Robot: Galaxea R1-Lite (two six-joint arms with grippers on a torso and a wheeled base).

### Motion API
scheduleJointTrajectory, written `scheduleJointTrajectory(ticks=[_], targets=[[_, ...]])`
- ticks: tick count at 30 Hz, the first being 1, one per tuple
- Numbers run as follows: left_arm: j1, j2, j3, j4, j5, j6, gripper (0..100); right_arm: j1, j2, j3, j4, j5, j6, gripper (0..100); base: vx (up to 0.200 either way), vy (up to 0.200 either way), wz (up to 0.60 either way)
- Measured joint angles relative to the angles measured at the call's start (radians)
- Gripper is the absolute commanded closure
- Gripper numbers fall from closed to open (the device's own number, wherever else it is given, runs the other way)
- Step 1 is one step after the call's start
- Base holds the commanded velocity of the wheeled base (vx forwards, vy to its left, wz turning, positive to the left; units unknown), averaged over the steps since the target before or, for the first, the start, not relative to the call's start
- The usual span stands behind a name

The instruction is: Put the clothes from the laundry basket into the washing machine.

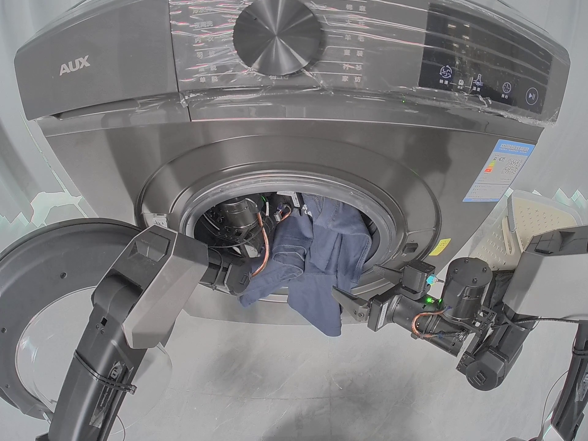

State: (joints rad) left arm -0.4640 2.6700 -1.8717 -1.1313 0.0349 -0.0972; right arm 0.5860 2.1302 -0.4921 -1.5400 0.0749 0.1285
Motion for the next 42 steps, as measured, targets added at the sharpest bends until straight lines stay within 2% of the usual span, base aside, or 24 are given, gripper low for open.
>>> scheduleJointTrajectory(ticks=[3, 4, 8, 14, 20, 25, 30, 34, 42], targets=[[0.006, 0.034, -0.079, 0.056, 0.028, -0.013, 100, 0.0, 0.0, 0.001, 0.001, 0.0, 0.0, 0, 0.0, 0.0, 0.0], [0.009, 0.043, -0.091, 0.067, 0.036, -0.02, 0, 0.001, 0.0, 0.001, 0.001, 0.001, 0.0, 0, 0.0, 0.0, 0.0], [0.016, 0.063, -0.12, 0.072, 0.043, -0.043, 0, 0.001, 0.0, 0.001, 0.001, 0.001, 0.0, 0, 0.0, 0.0, 0.0], [0.02, 0.046, -0.087, 0.084, 0.039, -0.052, 0, 0.001, 0.001, 0.001, 0.002, 0.001, 0.0, 0, 0.0, 0.0, 0.0], [0.017, -0.04, 0.113, 0.137, 0.004, -0.063, 0, 0.0, 0.001, 0.001, 0.002, 0.001, 0.0, 0, 0.0, 0.0, 0.0], [0.011, -0.148, 0.303, 0.204, -0.05, -0.066, 0, -0.001, 0.001, 0.001, 0.002, 0.001, 0.0, 0, 0.0, 0.0, 0.0], [-0.001, -0.243, 0.456, 0.247, -0.108, -0.056, 0, 0.0, 0.0, 0.0, 0.002, 0.001, 0.0, 0, 0.0, 0.0, 0.0], [-0.024, -0.281, 0.538, 0.254, -0.15, -0.031, 0, 0.0, 0.0, 0.0, 0.002, 0.001, 0.0, 0, 0.0, 0.0, 0.0], [-0.086, -0.284, 0.581, 0.246, -0.168, -0.016, 0, 0.001, 0.0, 0.001, 0.002, 0.001, 0.0, 0, 0.0, 0.0, 0.0]])
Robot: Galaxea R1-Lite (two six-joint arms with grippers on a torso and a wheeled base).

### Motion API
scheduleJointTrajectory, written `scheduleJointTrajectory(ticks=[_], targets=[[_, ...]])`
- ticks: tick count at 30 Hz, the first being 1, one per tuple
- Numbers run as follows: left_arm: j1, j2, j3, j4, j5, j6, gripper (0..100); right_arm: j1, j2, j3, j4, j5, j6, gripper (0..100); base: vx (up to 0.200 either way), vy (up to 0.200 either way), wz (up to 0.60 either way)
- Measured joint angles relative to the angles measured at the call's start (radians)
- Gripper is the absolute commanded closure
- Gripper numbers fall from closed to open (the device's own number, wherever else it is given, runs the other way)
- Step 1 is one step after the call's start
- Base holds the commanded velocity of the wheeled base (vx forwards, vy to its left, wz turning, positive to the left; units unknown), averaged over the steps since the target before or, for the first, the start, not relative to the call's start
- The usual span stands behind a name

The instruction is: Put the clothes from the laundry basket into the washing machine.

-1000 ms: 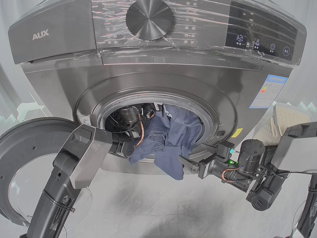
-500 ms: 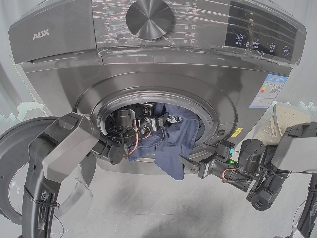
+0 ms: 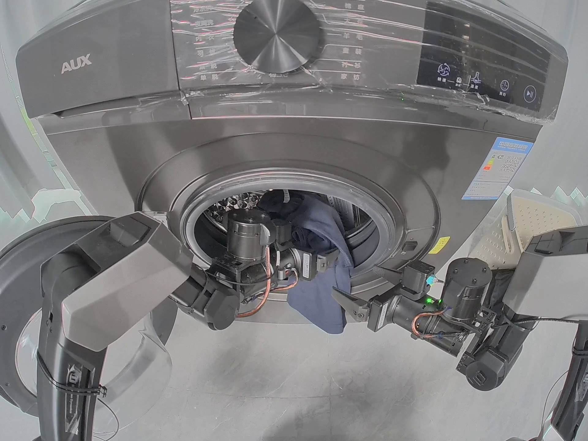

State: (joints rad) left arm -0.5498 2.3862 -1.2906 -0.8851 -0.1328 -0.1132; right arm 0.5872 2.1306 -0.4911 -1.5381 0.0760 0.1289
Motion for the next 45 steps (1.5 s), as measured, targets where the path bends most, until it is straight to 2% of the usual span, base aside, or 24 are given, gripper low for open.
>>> scheduleJointTrajectory(ticks=[7, 9, 10, 14, 19, 23, 34, 40, 45], targets=[[-0.015, 0.029, -0.003, -0.001, 0.001, 0.002, 0, 0.0, 0.0, 0.0, 0.0, 0.0, 0.0, 0, 0.0, 0.0, 0.0], [-0.012, 0.043, -0.003, -0.005, 0.004, 0.017, 0, 0.001, 0.0, 0.0, 0.0, 0.0, 0.0, 0, 0.0, 0.0, 0.0], [-0.011, 0.051, -0.003, -0.008, 0.005, 0.024, 100, 0.002, 0.0, 0.0, 0.0, 0.0, 0.0, 0, 0.0, 0.0, 0.0], [-0.005, 0.069, -0.014, -0.012, 0.008, 0.029, 100, 0.004, 0.0, -0.001, 0.0, 0.0, 0.0, 0, 0.0, 0.0, 0.0], [-0.004, 0.084, -0.046, 0.005, 0.014, 0.02, 100, 0.005, 0.0, -0.002, 0.0, 0.0, 0.0, 0, 0.0, 0.0, 0.0], [0.006, 0.096, -0.137, 0.007, 0.038, 0.004, 100, 0.006, 0.0, -0.004, 0.0, 0.0, 0.0, 0, 0.0, 0.0, 0.0], [0.051, 0.173, -0.457, -0.044, 0.153, -0.037, 100, 0.008, 0.0, -0.006, 0.0, 0.0, 0.0, 0, 0.0, 0.0, 0.0], [0.068, 0.24, -0.628, -0.043, 0.187, -0.051, 100, 0.008, 0.0, -0.008, 0.0, 0.0, 0.0, 0, 0.0, 0.0, 0.0], [0.084, 0.291, -0.694, -0.039, 0.204, -0.063, 100, 0.007, 0.0, -0.009, 0.0, 0.0, 0.0, 0, 0.0, 0.0, 0.0]])
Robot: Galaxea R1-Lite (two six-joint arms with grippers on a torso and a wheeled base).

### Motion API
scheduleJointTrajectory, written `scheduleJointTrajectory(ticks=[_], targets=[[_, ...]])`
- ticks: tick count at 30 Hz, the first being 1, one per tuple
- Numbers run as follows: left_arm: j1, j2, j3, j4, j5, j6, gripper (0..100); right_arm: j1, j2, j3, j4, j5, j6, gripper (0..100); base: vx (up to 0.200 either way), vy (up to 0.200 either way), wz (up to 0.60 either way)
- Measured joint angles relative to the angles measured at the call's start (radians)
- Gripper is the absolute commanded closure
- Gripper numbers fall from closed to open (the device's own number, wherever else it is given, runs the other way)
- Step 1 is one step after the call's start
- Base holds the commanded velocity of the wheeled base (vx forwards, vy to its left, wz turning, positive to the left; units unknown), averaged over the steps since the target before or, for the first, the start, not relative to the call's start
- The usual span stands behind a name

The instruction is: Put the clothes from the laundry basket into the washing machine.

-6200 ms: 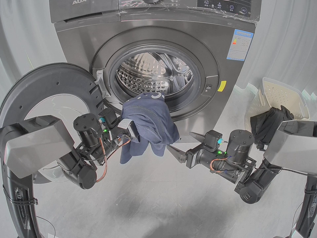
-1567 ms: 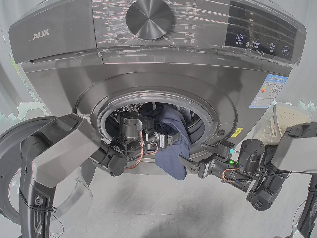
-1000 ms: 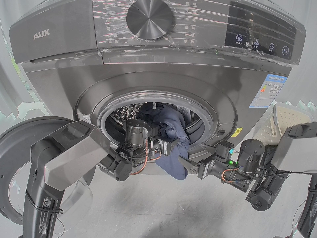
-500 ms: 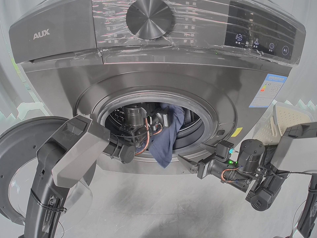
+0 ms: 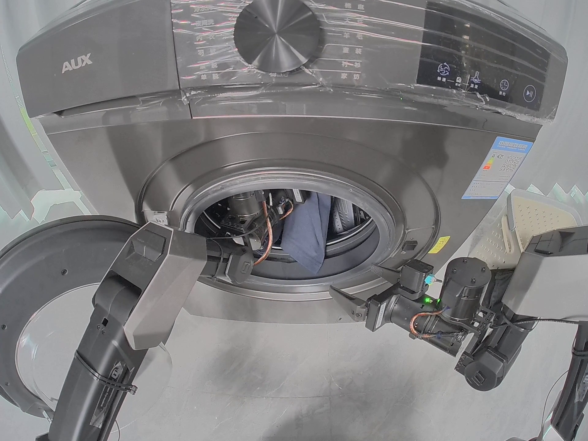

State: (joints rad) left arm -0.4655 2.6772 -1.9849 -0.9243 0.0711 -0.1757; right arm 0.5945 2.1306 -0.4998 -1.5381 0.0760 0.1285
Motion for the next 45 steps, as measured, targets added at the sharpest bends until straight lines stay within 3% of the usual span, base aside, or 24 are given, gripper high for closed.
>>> scheduleJointTrajectory(ticks=[1, 9, 20, 30, 36, 37, 45], targets=[[0.002, 0.007, -0.005, 0.002, 0.003, 0.0, 0, 0.0, 0.0, 0.0, 0.0, 0.0, 0.0, 0, 0.0, 0.0, 0.0], [-0.002, 0.006, 0.036, 0.018, 0.002, -0.003, 0, -0.001, 0.0, 0.0, 0.0, 0.001, 0.0, 0, 0.0, 0.0, 0.0], [-0.029, -0.143, 0.363, 0.083, -0.032, 0.004, 0, -0.001, 0.0, 0.002, 0.0, 0.002, 0.0, 0, 0.0, 0.0, 0.0], [-0.061, -0.26, 0.617, 0.031, -0.071, 0.048, 0, -0.001, 0.0, 0.007, 0.0, 0.001, 0.001, 0, 0.0, 0.0, 0.0], [-0.064, -0.241, 0.624, 0.027, -0.076, 0.062, 0, 0.001, -0.001, 0.009, 0.0, 0.0, 0.001, 0, 0.0, 0.0, 0.0], [-0.064, -0.233, 0.614, 0.028, -0.076, 0.064, 100, 0.001, -0.001, 0.008, 0.0, 0.0, 0.001, 0, 0.0, 0.0, 0.0], [-0.044, -0.159, 0.483, 0.044, -0.077, 0.079, 100, 0.0, -0.001, 0.005, 0.0, 0.001, 0.001, 0, 0.0, 0.0, 0.0]])
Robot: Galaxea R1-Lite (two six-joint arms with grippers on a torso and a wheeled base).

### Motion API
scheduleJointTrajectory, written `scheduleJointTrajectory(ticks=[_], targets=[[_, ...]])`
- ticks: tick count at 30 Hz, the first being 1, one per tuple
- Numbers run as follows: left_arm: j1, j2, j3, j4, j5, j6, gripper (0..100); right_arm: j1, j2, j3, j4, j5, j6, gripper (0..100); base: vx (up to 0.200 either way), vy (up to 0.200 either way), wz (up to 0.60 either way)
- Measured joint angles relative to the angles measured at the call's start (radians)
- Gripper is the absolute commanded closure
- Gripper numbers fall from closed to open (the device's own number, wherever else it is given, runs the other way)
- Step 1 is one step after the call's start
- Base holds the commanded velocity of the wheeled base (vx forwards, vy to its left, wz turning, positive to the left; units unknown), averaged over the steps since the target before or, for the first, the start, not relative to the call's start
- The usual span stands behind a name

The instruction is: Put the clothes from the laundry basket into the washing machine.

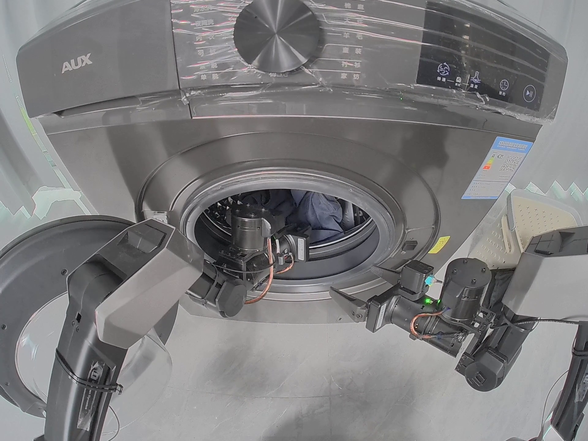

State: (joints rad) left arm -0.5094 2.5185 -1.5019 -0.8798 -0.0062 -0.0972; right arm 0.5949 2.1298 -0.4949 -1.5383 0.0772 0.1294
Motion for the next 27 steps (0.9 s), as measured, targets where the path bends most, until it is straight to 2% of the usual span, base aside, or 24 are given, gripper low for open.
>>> scheduleJointTrajectory(ticks=[8, 15, 16, 22, 27], targets=[[0.027, 0.086, -0.241, -0.005, 0.025, -0.019, 100, 0.0, 0.0, -0.003, 0.0, 0.0, 0.0, 0, 0.0, 0.0, 0.0], [0.046, 0.153, -0.382, -0.012, 0.061, -0.034, 100, 0.0, 0.0, -0.006, 0.0, 0.001, 0.0, 0, 0.0, 0.0, 0.0], [0.048, 0.157, -0.384, -0.012, 0.063, -0.036, 0, 0.0, 0.0, -0.006, 0.0, 0.001, 0.0, 0, 0.0, 0.0, 0.0], [0.039, 0.16, -0.358, -0.043, 0.065, -0.055, 0, 0.0, -0.001, -0.003, 0.0, 0.001, 0.001, 0, 0.0, 0.0, 0.0], [0.024, 0.107, -0.231, -0.079, 0.063, -0.059, 0, 0.0, -0.007, 0.005, 0.0, 0.001, 0.001, 0, 0.0, 0.0, 0.0]])
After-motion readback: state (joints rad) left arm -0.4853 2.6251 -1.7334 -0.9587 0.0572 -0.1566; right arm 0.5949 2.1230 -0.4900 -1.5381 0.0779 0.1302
